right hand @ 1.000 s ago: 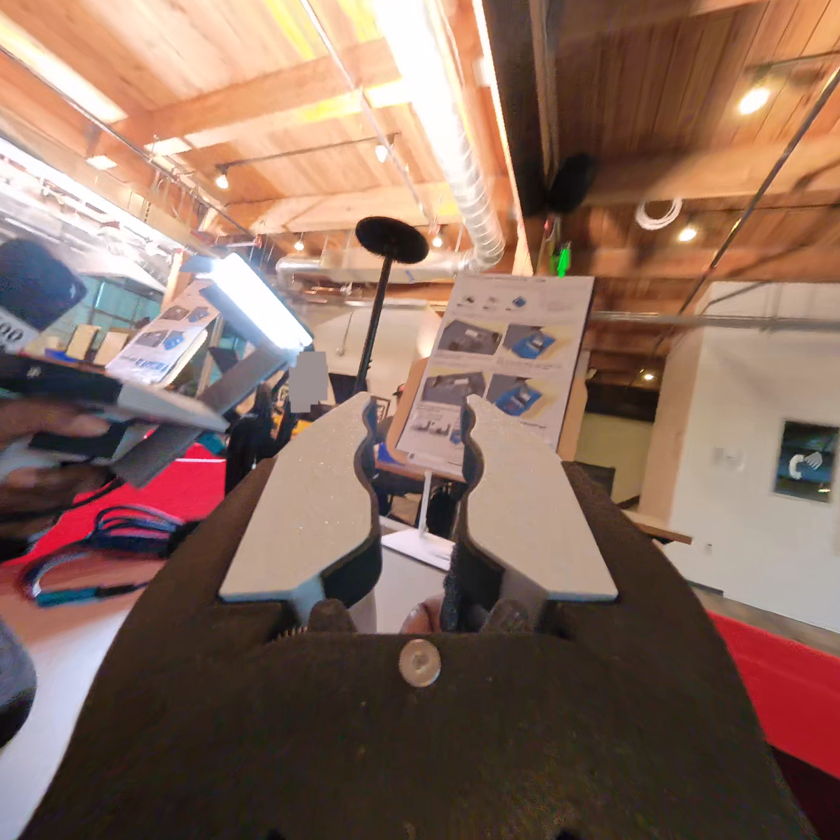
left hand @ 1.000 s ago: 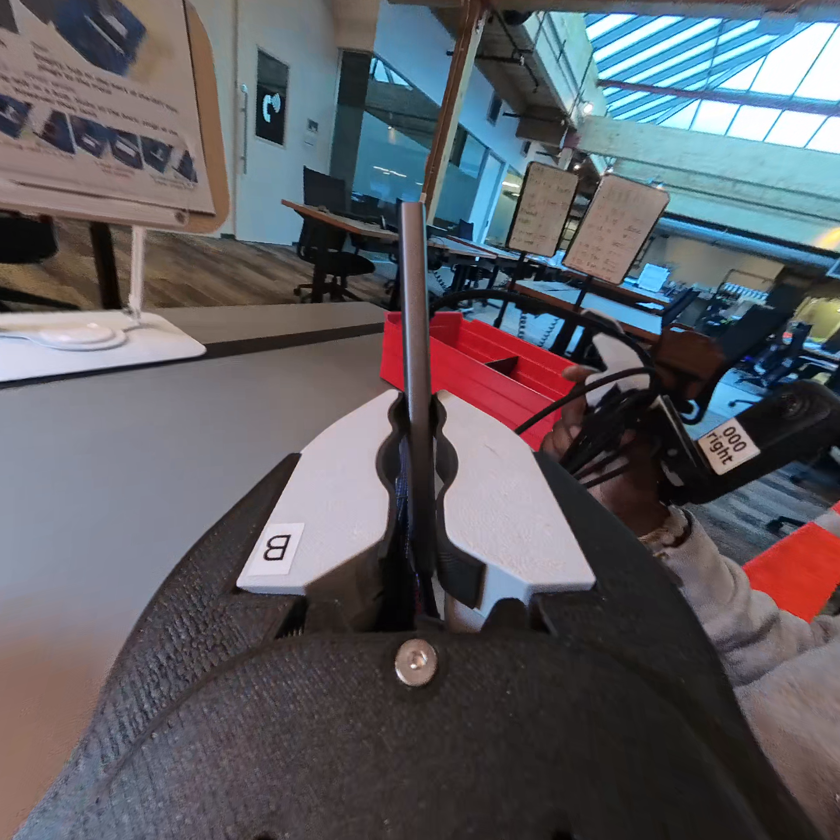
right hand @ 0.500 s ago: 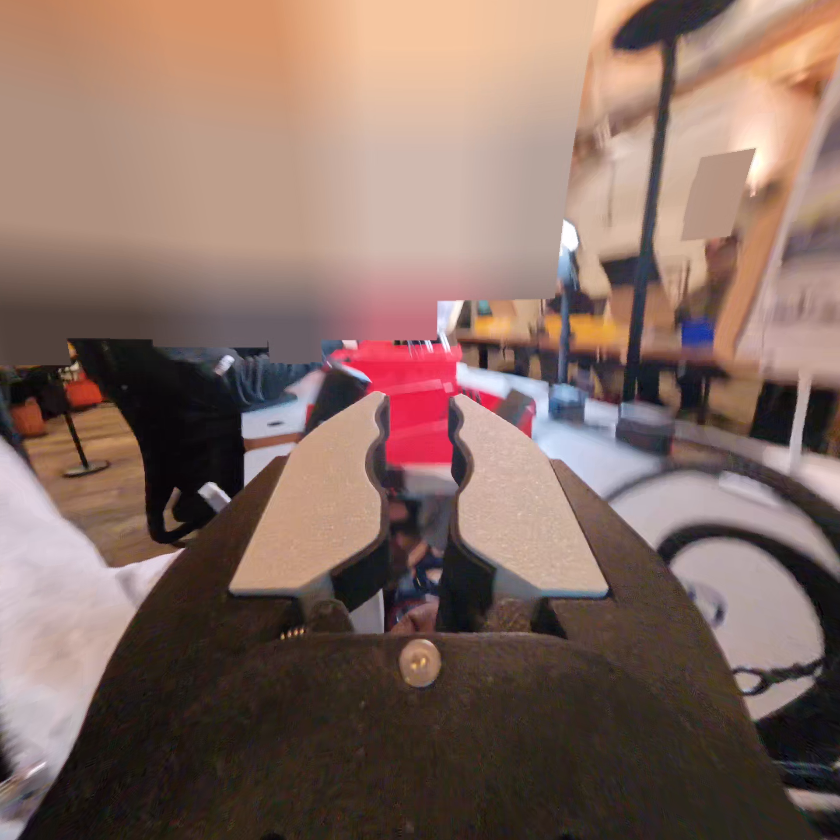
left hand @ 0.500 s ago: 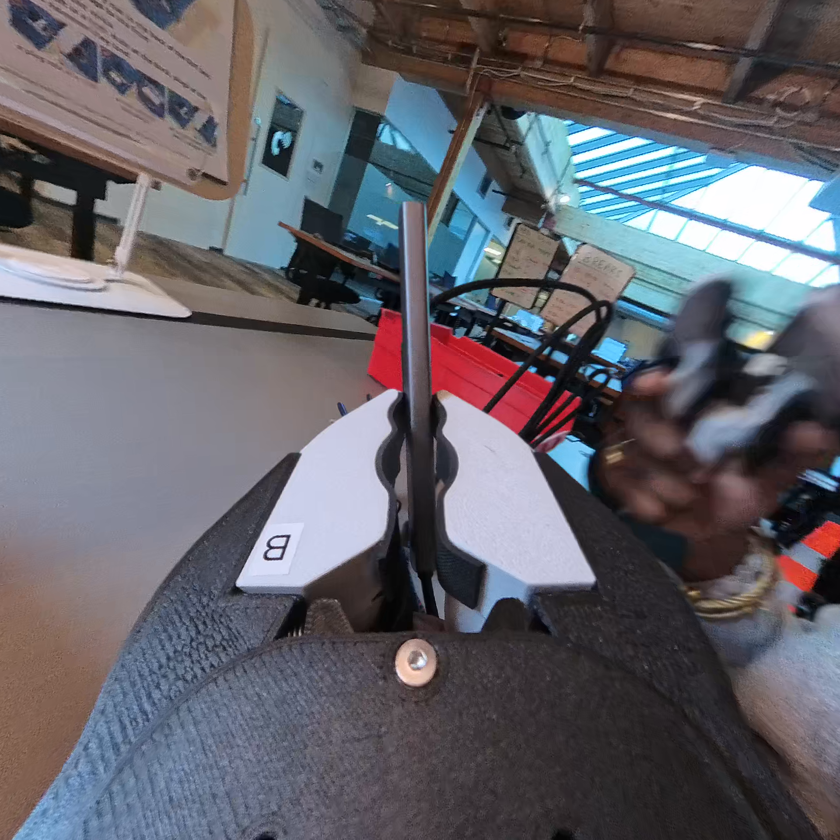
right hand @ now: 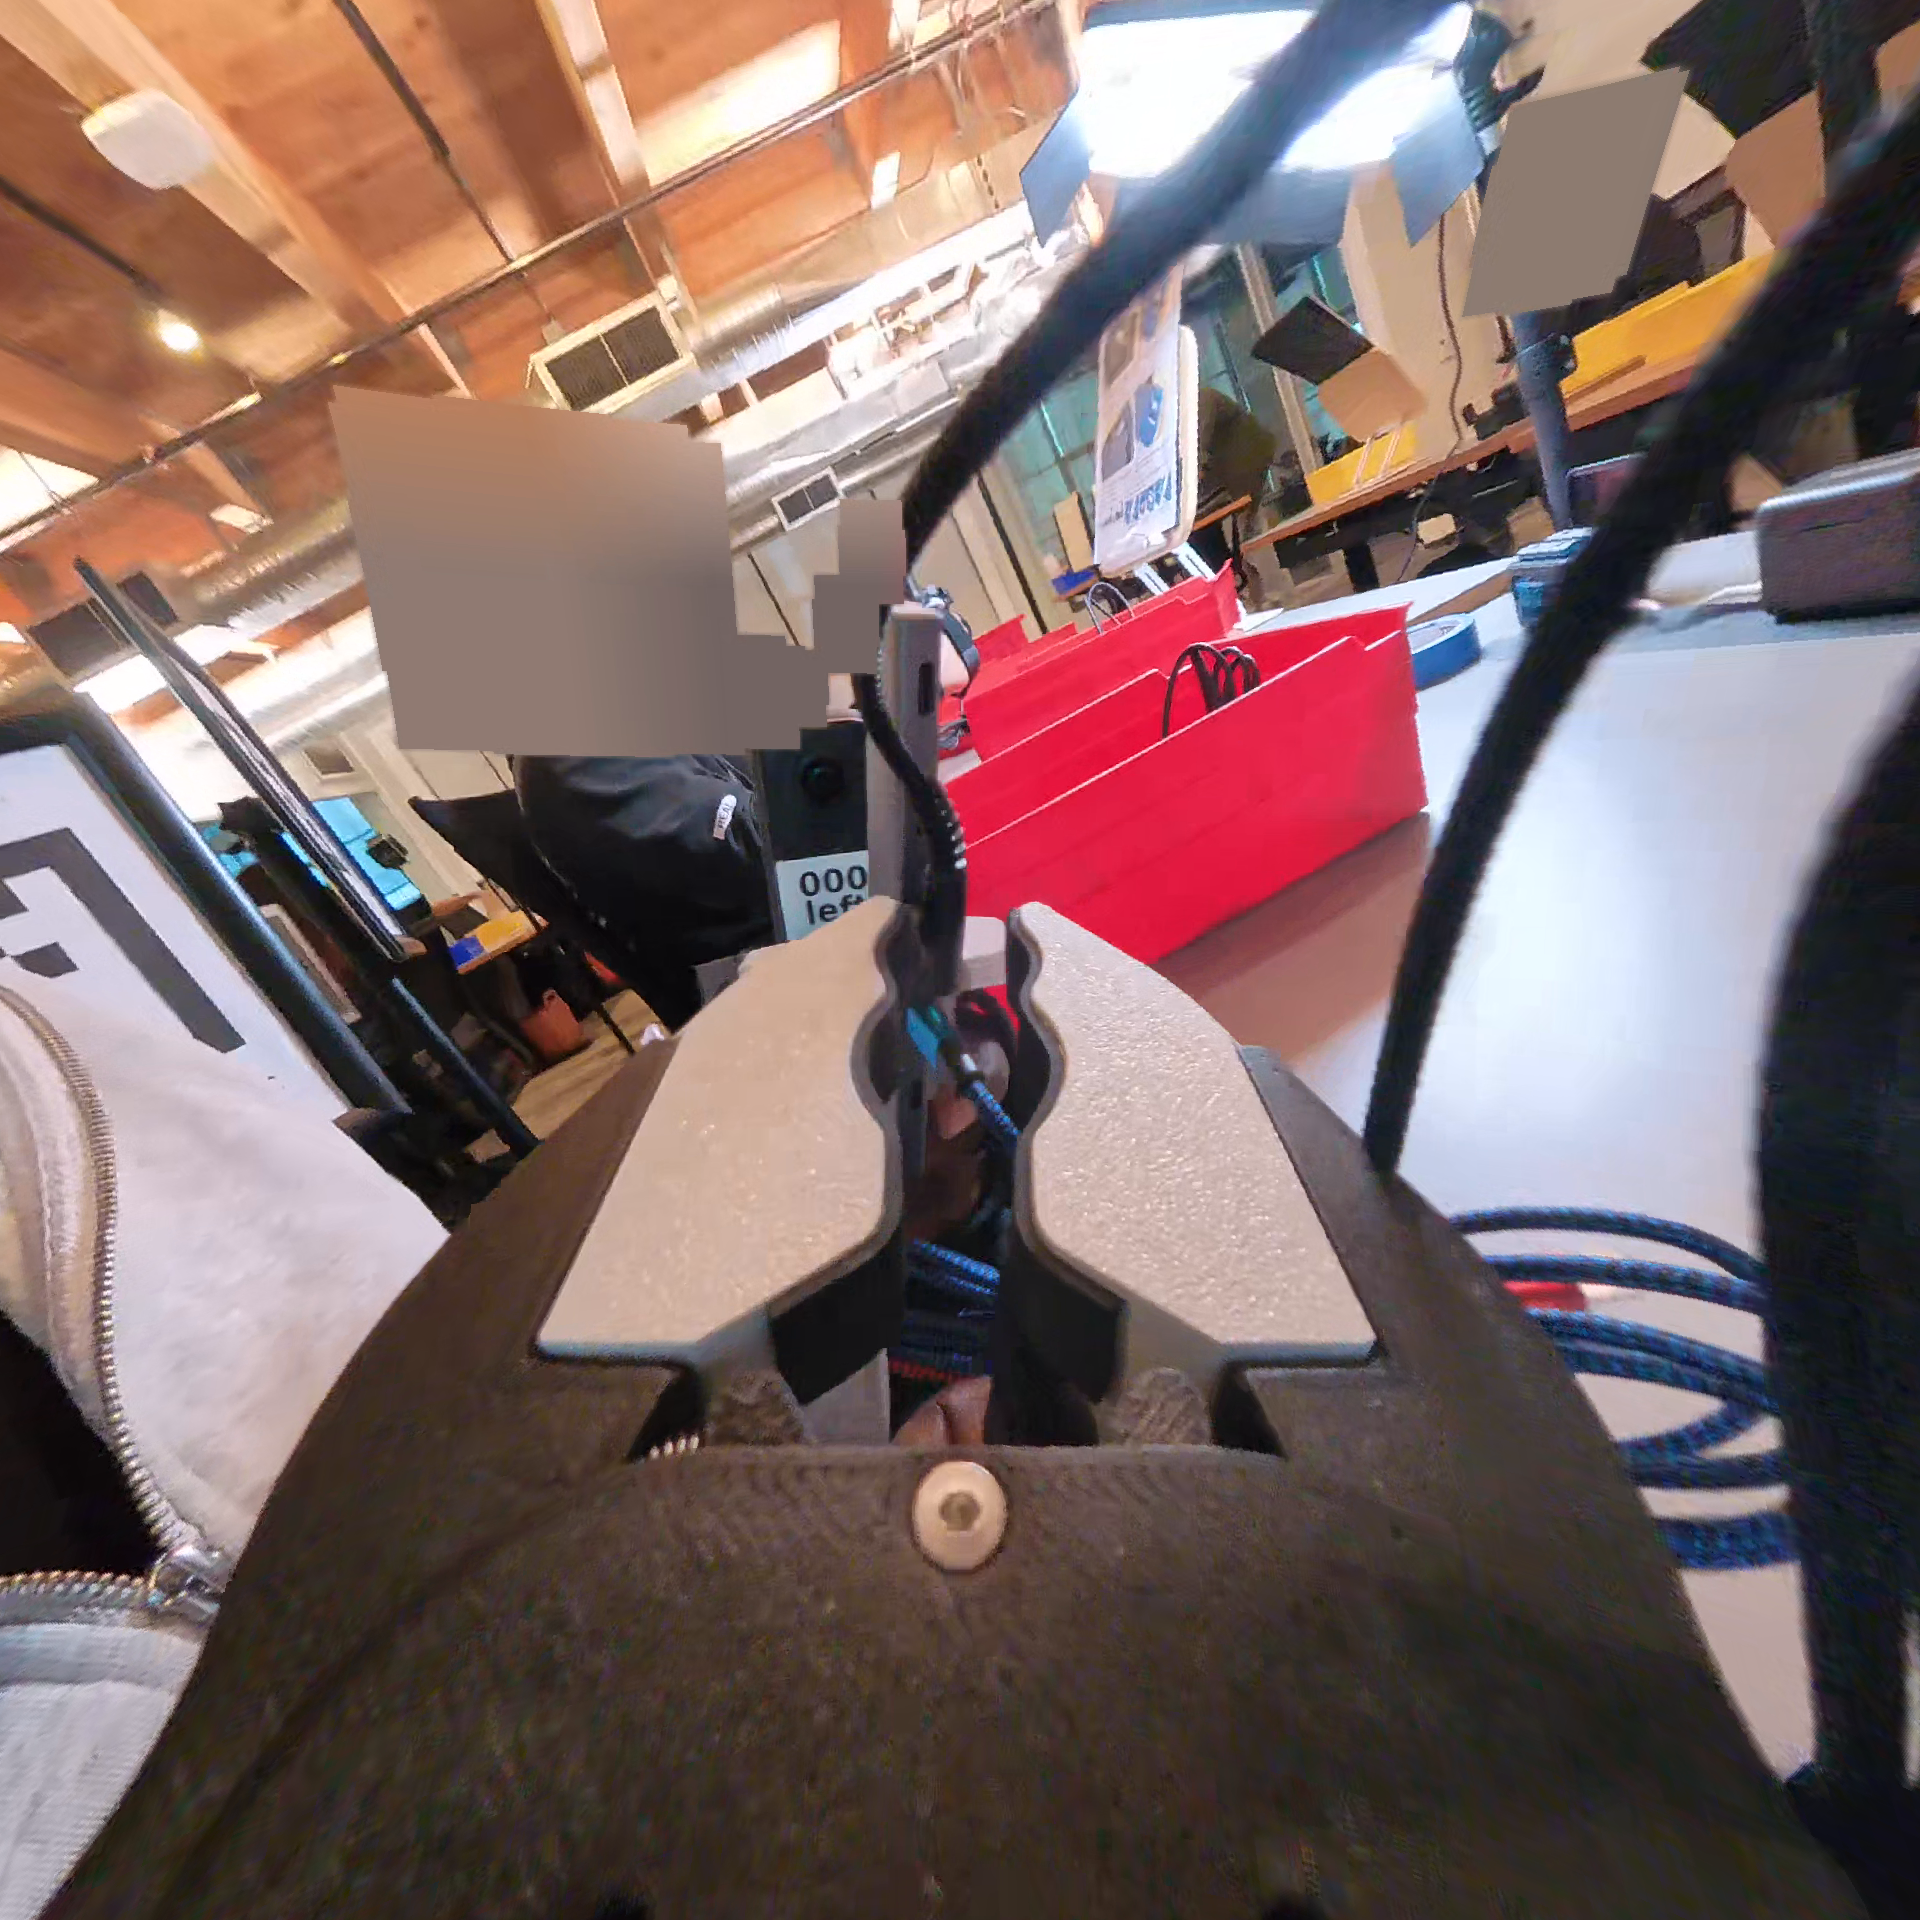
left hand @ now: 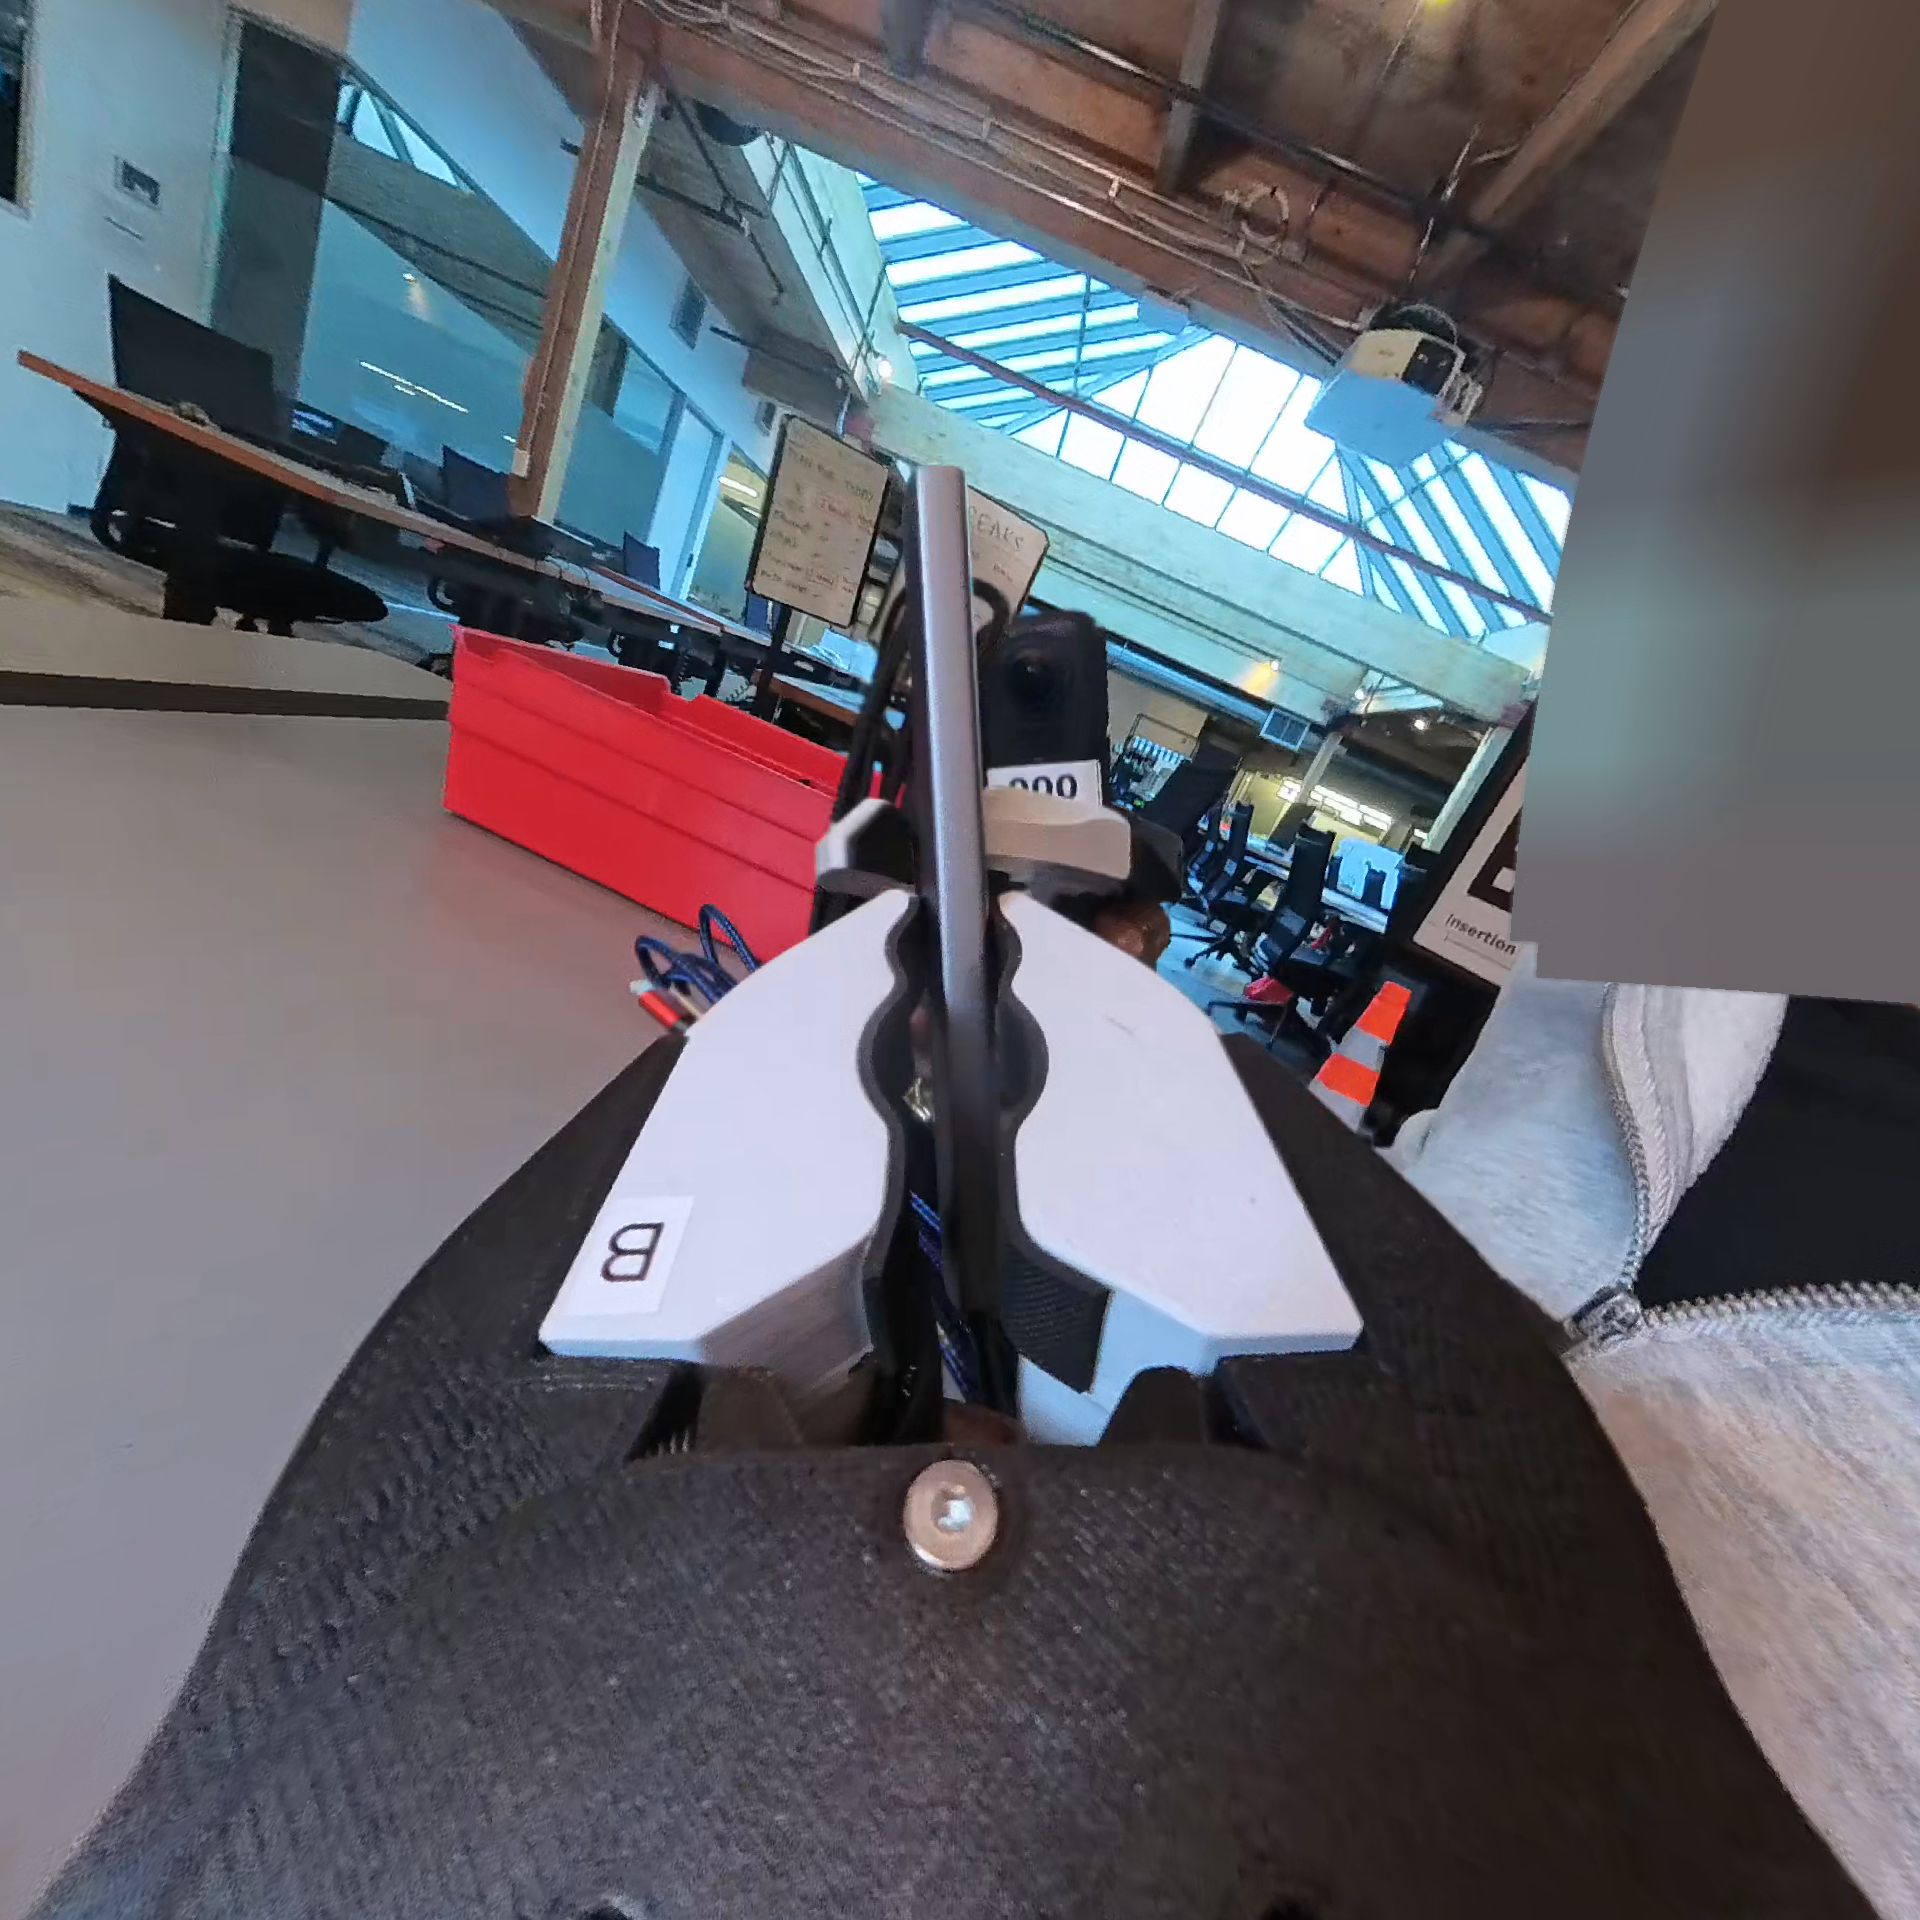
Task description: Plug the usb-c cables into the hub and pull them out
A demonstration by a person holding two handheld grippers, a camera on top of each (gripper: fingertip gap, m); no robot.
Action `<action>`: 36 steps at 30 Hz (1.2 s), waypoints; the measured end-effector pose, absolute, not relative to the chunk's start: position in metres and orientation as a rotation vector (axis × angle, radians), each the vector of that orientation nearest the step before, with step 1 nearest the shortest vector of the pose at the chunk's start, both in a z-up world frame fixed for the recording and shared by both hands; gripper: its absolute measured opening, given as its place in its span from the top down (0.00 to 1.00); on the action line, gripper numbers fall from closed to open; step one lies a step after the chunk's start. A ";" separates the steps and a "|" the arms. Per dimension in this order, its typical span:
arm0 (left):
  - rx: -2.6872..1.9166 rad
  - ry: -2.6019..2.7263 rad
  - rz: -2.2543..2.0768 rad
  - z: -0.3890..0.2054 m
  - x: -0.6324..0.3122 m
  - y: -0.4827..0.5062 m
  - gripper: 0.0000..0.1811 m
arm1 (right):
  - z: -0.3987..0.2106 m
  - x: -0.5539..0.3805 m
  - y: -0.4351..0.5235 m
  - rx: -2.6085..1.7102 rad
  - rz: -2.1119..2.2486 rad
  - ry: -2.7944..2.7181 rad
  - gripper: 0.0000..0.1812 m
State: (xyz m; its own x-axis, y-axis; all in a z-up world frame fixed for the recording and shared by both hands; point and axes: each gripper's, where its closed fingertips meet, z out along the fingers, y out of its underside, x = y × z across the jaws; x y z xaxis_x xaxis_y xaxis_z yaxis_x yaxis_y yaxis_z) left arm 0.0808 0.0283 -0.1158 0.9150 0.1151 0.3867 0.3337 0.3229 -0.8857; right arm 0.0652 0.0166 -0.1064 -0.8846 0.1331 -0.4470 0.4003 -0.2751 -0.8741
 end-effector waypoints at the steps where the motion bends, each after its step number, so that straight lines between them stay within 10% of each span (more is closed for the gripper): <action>1: -1.234 -0.435 -0.154 -0.116 0.079 0.027 0.94 | -0.107 0.066 0.017 0.654 -2.274 1.759 0.95; 36: -0.931 -0.621 -0.053 -0.100 0.064 -0.035 0.95 | -0.111 0.058 0.018 0.772 -2.094 1.399 0.96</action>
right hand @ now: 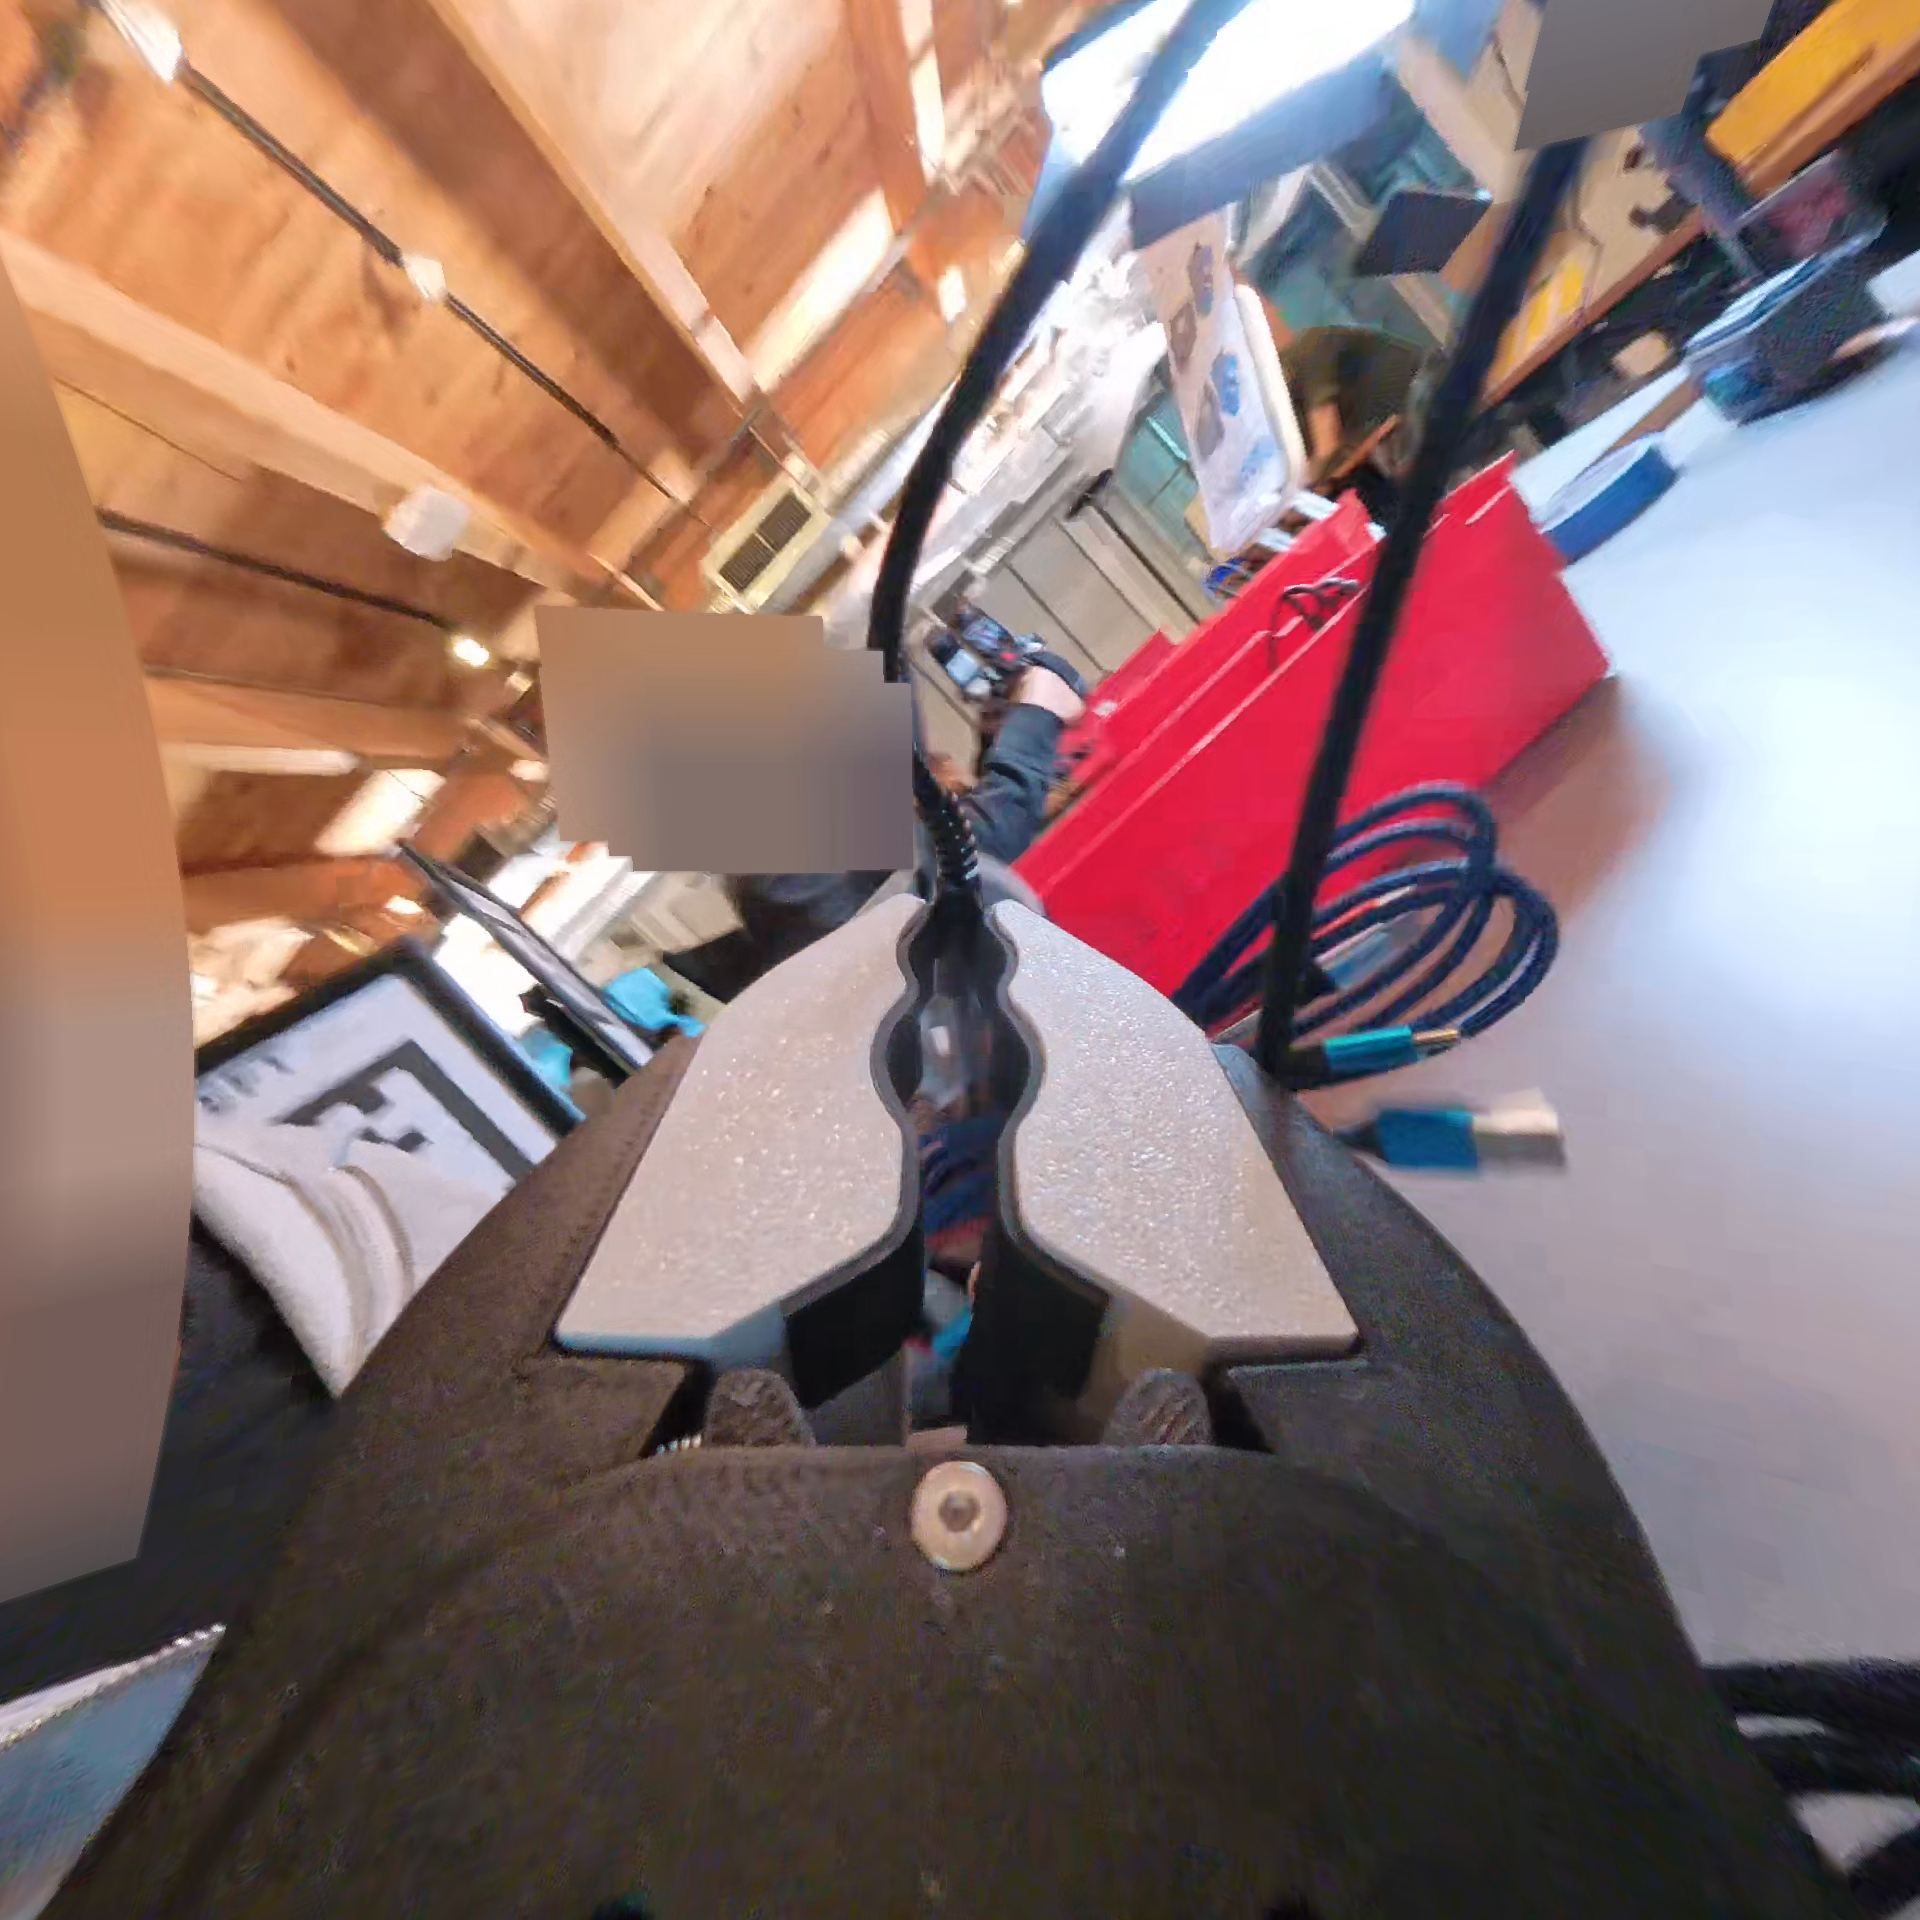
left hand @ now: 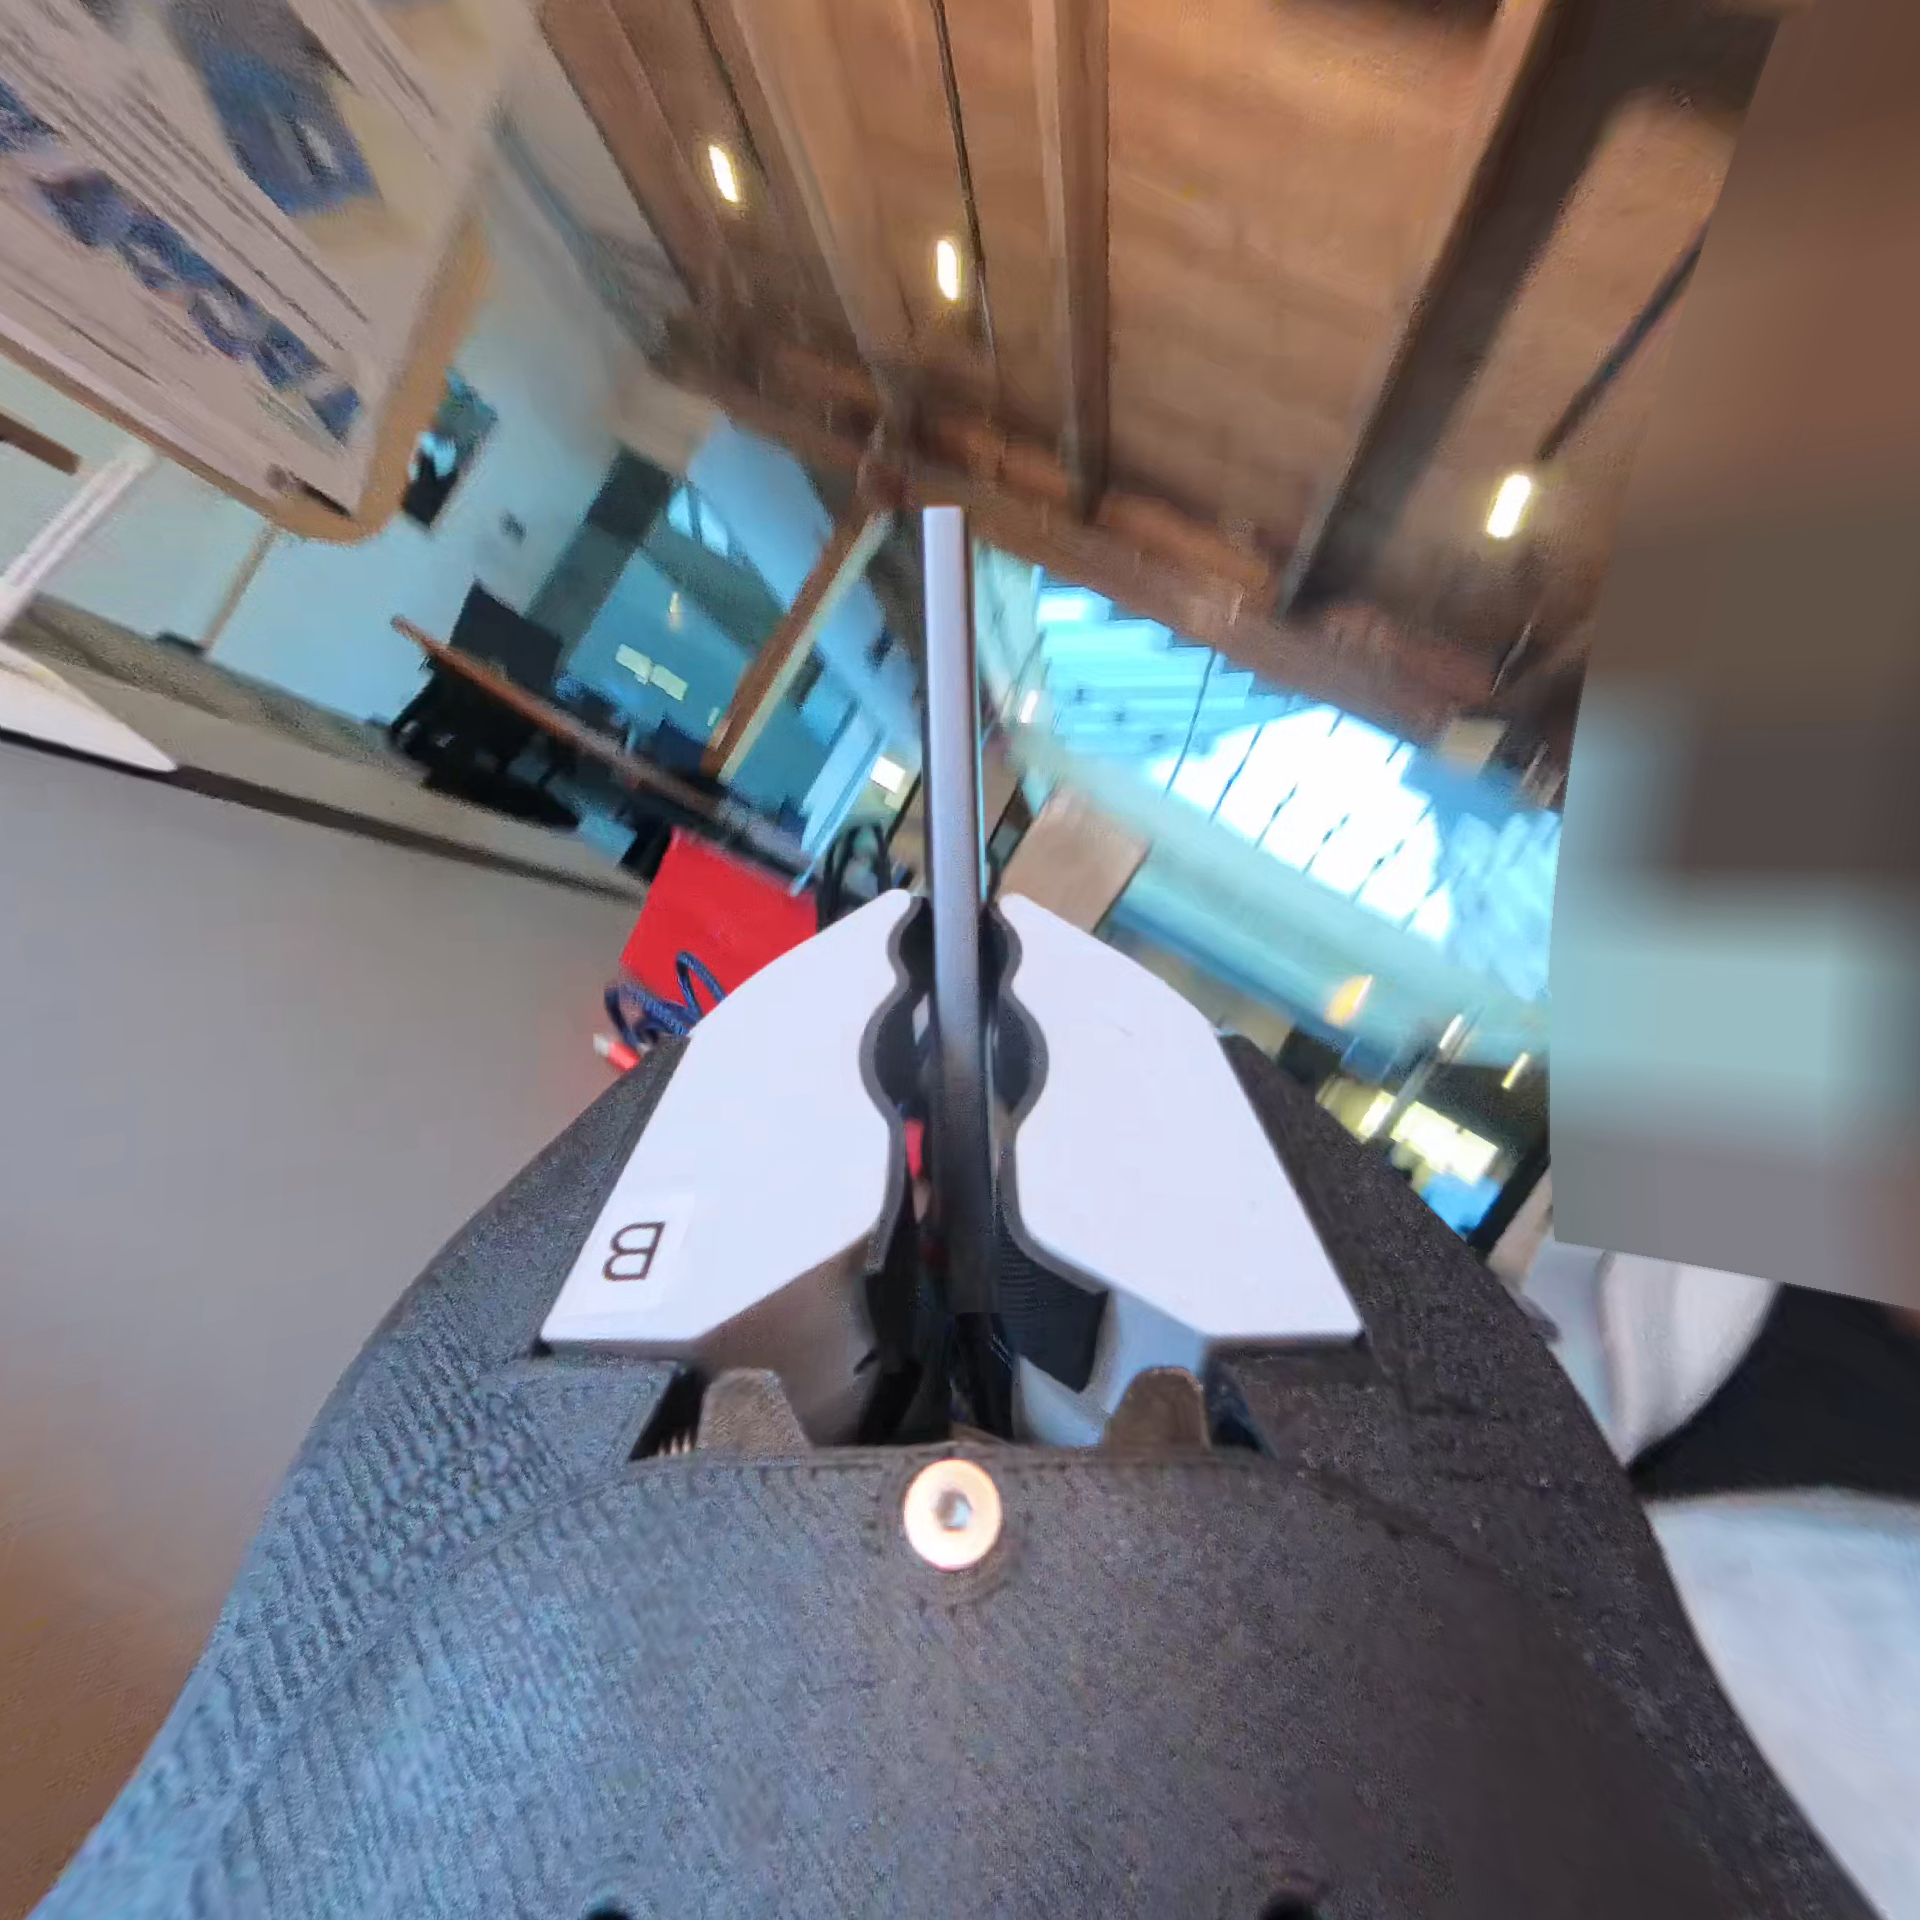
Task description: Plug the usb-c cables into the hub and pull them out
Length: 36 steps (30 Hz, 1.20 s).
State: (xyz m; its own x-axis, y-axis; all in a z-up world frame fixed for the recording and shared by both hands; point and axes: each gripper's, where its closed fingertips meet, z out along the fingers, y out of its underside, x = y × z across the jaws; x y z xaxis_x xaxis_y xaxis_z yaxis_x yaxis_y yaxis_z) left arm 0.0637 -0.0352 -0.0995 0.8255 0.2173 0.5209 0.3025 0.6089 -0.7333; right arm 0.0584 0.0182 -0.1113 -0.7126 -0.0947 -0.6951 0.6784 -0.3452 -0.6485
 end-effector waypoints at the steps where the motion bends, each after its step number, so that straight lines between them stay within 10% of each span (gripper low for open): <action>1: -1.035 -0.597 0.013 -0.106 0.069 -0.022 0.95 | -0.113 0.057 0.021 0.780 -2.112 1.472 0.96; 23: -1.155 -0.564 0.061 -0.116 0.070 -0.004 0.95 | 0.120 0.039 0.199 0.694 -2.731 1.820 0.96; 36: -1.165 -0.561 0.050 -0.117 0.071 -0.002 0.95 | 0.053 -0.027 0.288 1.236 -2.632 1.756 0.96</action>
